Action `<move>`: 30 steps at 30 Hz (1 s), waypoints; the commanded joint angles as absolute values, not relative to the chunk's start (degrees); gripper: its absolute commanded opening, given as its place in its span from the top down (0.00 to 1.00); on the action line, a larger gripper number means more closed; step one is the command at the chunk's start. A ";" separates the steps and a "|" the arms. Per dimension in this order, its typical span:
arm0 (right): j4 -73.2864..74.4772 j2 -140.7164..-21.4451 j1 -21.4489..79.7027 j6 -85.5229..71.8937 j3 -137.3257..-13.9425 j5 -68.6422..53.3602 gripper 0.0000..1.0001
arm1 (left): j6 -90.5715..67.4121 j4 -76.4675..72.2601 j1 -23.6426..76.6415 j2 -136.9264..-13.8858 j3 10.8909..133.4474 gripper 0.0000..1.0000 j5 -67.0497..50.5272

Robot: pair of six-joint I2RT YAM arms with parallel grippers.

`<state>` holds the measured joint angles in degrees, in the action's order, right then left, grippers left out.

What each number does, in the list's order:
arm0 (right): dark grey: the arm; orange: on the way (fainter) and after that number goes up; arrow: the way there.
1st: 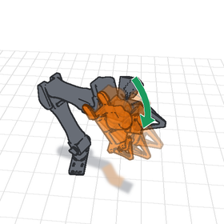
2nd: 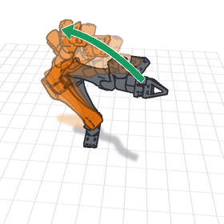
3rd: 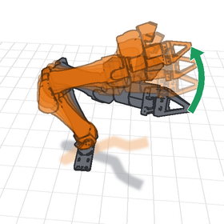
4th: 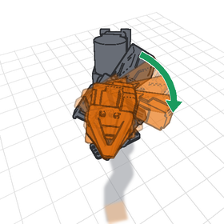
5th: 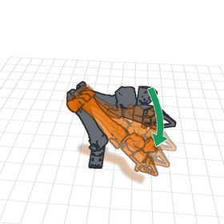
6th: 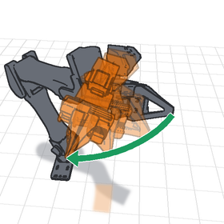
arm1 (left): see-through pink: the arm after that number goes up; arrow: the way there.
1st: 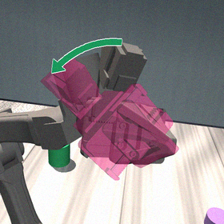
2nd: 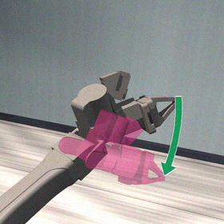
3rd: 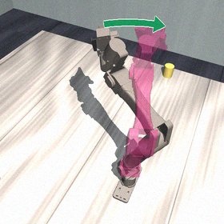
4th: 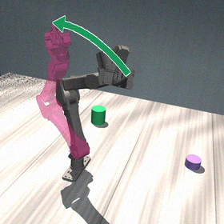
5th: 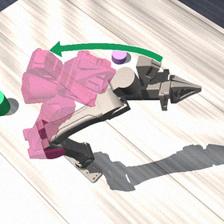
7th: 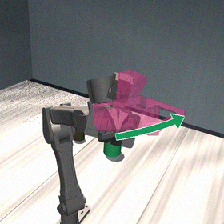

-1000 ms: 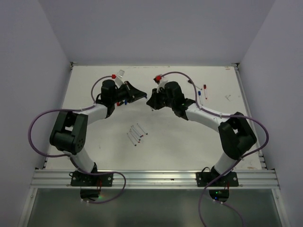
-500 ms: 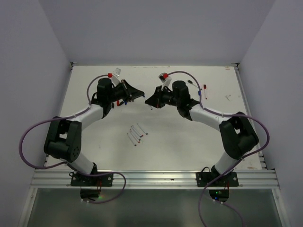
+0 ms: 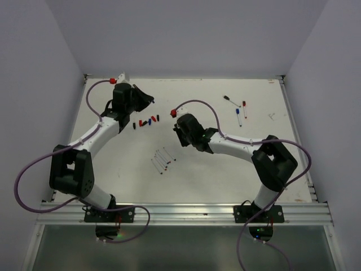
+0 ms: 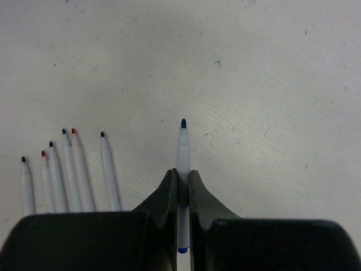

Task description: Open the pen caps

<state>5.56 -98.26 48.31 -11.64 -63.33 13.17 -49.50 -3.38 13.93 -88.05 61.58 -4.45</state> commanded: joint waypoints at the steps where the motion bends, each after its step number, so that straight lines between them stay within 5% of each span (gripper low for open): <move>1: 9.76 -101.77 47.55 -10.46 -65.84 10.91 1.00 | -40.36 -0.88 15.03 -89.64 66.09 1.00 -3.77; 20: 3.34 -109.51 48.08 -13.89 -65.12 -1.48 1.00 | -32.87 2.72 19.42 -101.59 71.19 1.00 -7.56; 30: 1.32 -109.16 48.87 -14.94 -64.16 -2.64 0.75 | -28.57 11.07 22.32 -107.58 79.01 1.00 -3.26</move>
